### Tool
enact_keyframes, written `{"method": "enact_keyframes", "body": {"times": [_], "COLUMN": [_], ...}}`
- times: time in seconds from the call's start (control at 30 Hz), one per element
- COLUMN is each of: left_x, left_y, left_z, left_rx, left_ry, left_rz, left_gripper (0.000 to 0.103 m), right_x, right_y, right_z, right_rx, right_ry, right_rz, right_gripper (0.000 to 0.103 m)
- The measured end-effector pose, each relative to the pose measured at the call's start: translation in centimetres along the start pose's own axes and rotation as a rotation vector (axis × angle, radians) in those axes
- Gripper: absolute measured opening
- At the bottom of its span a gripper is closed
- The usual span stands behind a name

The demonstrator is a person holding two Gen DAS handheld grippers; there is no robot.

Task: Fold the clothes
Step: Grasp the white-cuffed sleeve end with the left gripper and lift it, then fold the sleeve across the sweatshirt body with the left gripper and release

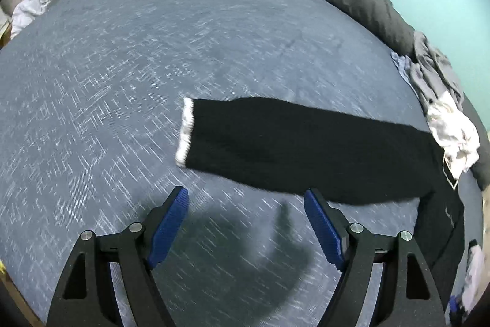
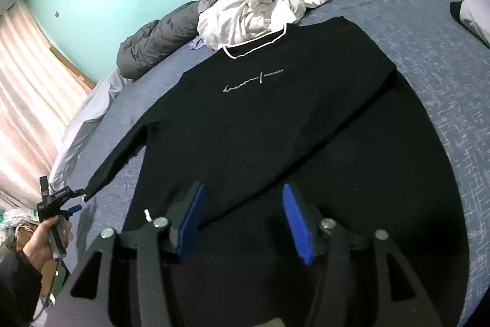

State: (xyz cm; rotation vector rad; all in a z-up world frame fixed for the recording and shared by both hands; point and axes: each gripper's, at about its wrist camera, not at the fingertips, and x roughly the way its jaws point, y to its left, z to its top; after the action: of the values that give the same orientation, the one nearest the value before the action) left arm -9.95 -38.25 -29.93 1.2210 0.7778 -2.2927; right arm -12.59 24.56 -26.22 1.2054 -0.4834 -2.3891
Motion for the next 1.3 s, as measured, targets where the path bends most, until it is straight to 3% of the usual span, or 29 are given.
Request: {"method": "enact_keyframes", "body": {"times": [0.23, 0.37, 0.57, 0.67, 0.77, 0.97, 1.3], "left_x": [1.8, 2.5, 2.5, 1.7, 0.1, -4.0, -12.4], "left_y": [1.8, 2.0, 1.5, 0.5, -0.5, -5.8, -20.5], "left_z": [1.4, 1.6, 2.3, 2.7, 3.1, 4.4, 3.6], "left_rx": [-0.039, -0.049, -0.018, 0.014, 0.035, 0.121, 0.332], "left_ry": [0.006, -0.004, 0.001, -0.017, -0.057, -0.128, -0.184], "left_rz": [0.008, -0.025, -0.096, -0.123, -0.146, -0.234, -0.443], "left_gripper": [0.081, 0.079, 0.035, 0.018, 0.012, 0.008, 0.007], "right_x": [0.0, -0.1, 0.5, 0.7, 0.6, 0.3, -1.4], "right_y": [0.2, 0.4, 0.5, 0.4, 0.2, -0.3, -2.4], "right_z": [0.1, 0.2, 0.2, 0.1, 0.1, 0.3, 0.6], "right_rx": [-0.007, -0.007, 0.002, 0.010, 0.024, 0.043, 0.086], "right_ry": [-0.007, -0.020, -0.013, -0.003, -0.005, -0.014, -0.042], "right_rz": [-0.004, -0.002, 0.008, 0.018, 0.025, 0.035, 0.021], "right_gripper": [0.058, 0.058, 0.059, 0.059, 0.059, 0.059, 0.059]}}
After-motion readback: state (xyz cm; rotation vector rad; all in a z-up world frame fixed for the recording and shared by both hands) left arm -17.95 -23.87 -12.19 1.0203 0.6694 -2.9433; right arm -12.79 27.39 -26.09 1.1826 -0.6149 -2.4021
